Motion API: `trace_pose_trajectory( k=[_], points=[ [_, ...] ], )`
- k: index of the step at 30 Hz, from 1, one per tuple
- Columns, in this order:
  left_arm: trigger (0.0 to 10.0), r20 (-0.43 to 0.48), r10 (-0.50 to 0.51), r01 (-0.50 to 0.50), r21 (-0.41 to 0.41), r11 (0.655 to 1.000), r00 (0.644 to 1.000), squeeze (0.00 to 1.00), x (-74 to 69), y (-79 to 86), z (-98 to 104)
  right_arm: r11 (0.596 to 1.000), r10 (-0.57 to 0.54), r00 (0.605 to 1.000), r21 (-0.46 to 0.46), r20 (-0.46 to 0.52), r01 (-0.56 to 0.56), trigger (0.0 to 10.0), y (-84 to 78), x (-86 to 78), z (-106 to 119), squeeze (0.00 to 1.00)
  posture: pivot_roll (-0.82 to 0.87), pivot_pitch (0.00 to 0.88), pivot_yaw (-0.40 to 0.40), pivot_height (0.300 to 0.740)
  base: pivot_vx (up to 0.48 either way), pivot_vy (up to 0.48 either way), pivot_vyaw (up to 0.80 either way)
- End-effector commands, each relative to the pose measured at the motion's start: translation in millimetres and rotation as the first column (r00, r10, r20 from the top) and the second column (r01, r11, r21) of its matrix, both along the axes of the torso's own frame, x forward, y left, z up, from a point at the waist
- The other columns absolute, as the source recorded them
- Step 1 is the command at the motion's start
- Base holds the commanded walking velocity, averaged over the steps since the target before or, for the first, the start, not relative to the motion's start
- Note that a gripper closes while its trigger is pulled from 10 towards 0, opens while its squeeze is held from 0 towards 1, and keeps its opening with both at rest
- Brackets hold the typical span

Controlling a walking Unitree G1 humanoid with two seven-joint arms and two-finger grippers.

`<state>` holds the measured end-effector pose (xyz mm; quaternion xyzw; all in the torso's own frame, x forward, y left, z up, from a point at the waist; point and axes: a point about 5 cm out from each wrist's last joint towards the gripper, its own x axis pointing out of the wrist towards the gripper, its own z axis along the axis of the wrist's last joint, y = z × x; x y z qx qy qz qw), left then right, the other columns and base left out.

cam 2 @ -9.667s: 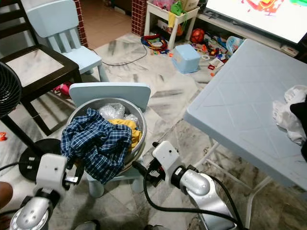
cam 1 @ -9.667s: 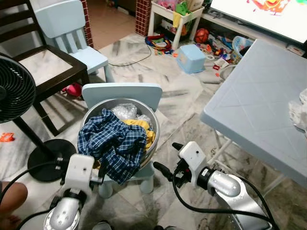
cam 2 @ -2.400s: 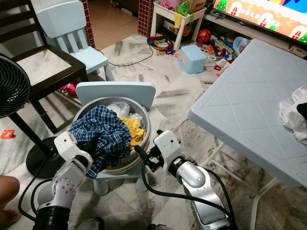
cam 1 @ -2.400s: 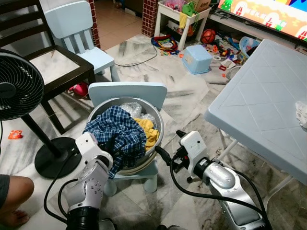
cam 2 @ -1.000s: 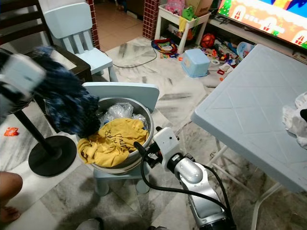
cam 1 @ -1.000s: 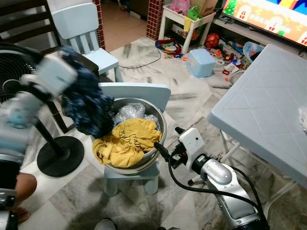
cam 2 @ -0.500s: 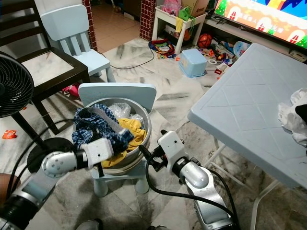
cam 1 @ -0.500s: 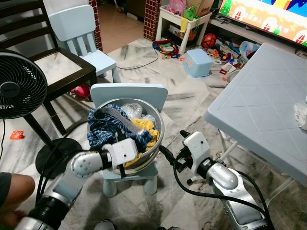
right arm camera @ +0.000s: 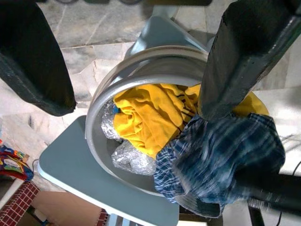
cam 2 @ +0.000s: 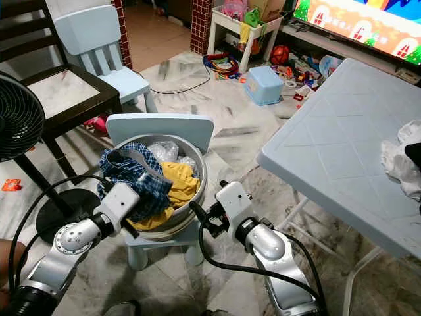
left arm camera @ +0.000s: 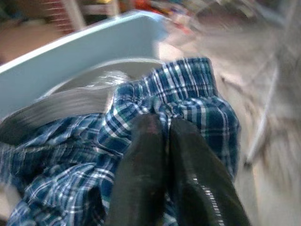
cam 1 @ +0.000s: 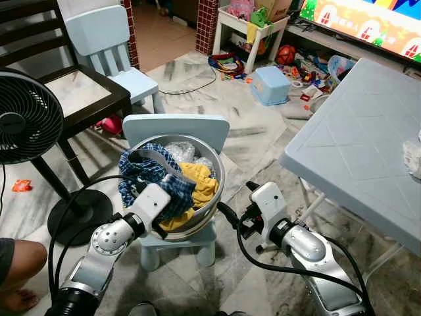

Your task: Hang hanger

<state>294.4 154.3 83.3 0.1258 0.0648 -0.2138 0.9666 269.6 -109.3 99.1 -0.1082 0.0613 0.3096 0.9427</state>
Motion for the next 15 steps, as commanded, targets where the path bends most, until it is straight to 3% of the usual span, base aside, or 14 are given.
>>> trace_pose_trajectory(
  k=[1,2,10,14,15],
  points=[
    [10.0,-0.032,0.112,-0.114,-0.076,0.991,0.993,1.00,1.0,3.1,5,1.000,0.004,1.000,-0.012,0.004,-0.004,10.0,-2.3,-1.8,1,0.00,0.09,0.140,-0.120,0.740,0.000,0.000,0.00],
    [10.0,-0.042,0.155,-0.159,-0.128,0.979,0.987,1.00,2.1,2.0,8,1.000,0.004,1.000,-0.012,0.003,-0.004,10.0,-2.0,-2.0,1,0.00,0.10,0.140,-0.119,0.740,0.000,0.000,0.00],
    [10.0,-0.064,0.222,-0.231,-0.265,0.936,0.973,1.00,-1.4,-11.9,20,1.000,0.009,1.000,-0.007,0.002,-0.009,10.0,2.2,-1.8,-1,0.00,0.11,0.143,-0.114,0.740,0.000,0.000,0.00],
    [10.0,-0.155,0.338,-0.372,-0.362,0.855,0.928,1.00,-7.1,-16.8,25,1.000,0.013,1.000,-0.008,0.004,-0.013,10.0,3.6,-1.5,-1,0.00,0.12,0.145,-0.112,0.740,0.000,0.000,0.00],
    [10.0,-0.155,0.338,-0.372,-0.362,0.855,0.928,1.00,-7.1,-16.8,25,1.000,0.013,1.000,-0.008,0.004,-0.013,10.0,3.6,-1.5,-1,0.00,0.12,0.145,-0.112,0.740,0.000,0.000,0.00]
  ],
)
